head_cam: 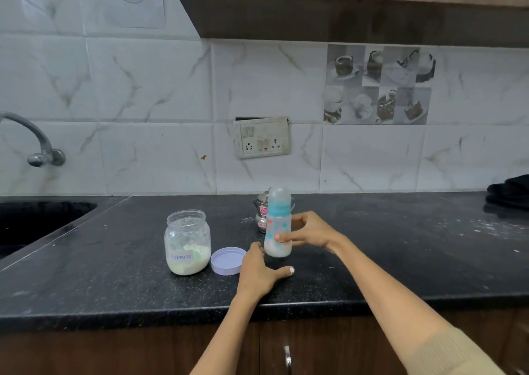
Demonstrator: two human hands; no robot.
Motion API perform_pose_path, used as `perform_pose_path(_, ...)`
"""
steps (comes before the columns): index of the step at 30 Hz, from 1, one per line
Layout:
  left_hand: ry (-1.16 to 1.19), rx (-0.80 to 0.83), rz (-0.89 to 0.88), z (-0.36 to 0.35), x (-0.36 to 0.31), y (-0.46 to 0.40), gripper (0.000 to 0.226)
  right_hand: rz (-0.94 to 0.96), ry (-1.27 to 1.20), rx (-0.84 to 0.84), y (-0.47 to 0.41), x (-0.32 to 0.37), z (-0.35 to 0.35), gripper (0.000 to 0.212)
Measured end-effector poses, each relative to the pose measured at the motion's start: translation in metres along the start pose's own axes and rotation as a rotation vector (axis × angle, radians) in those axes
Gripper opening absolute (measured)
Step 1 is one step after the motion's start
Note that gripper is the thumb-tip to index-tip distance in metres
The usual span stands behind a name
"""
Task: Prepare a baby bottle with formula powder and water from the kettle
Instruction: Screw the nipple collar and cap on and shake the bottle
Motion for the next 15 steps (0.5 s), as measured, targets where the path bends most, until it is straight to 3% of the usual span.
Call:
perform_pose_path(2, 0.008, -0.003, 0.007, 0.0010, -0.0004, -0.0005, 0.084, 0.014, -0.100, -0.054, -0.0018, -0.0015, 0.0086, 0.035)
perform_pose_path(6, -0.017, 0.004, 0.012, 0.0000, 0.0001, -0.0004, 0.083, -0.012, 0.023, -0.005, 0.0004, -0.0031, 0.0042, 0.042)
perform_pose_path(9, 0.003, -0.001, 0.014, 0.0007, 0.0004, -0.0010, 0.084, 0.021, -0.105, -0.057, -0.0013, 0.0023, 0.0108, 0.033)
perform_pose_path(12, -0.007, 0.007, 0.010, -0.0002, 0.0011, 0.0001, 0.078, -0.003, 0.011, -0.002, -0.0002, 0.0010, 0.0015, 0.040)
perform_pose_path(15, 0.012, 0.001, 0.014, 0.0000, 0.0012, -0.0010, 0.079, 0.030, -0.082, -0.062, -0.0022, 0.0018, 0.0086, 0.039)
Point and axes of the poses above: each hand's wrist, its own y-axis away from the middle knuckle, its own z-axis out of the back of the hand, x = y × z, the point moved 9 cm from there along -y, towards the middle knuckle, and after that the axes turned 14 degrees about -y, right-handed, at the moved point
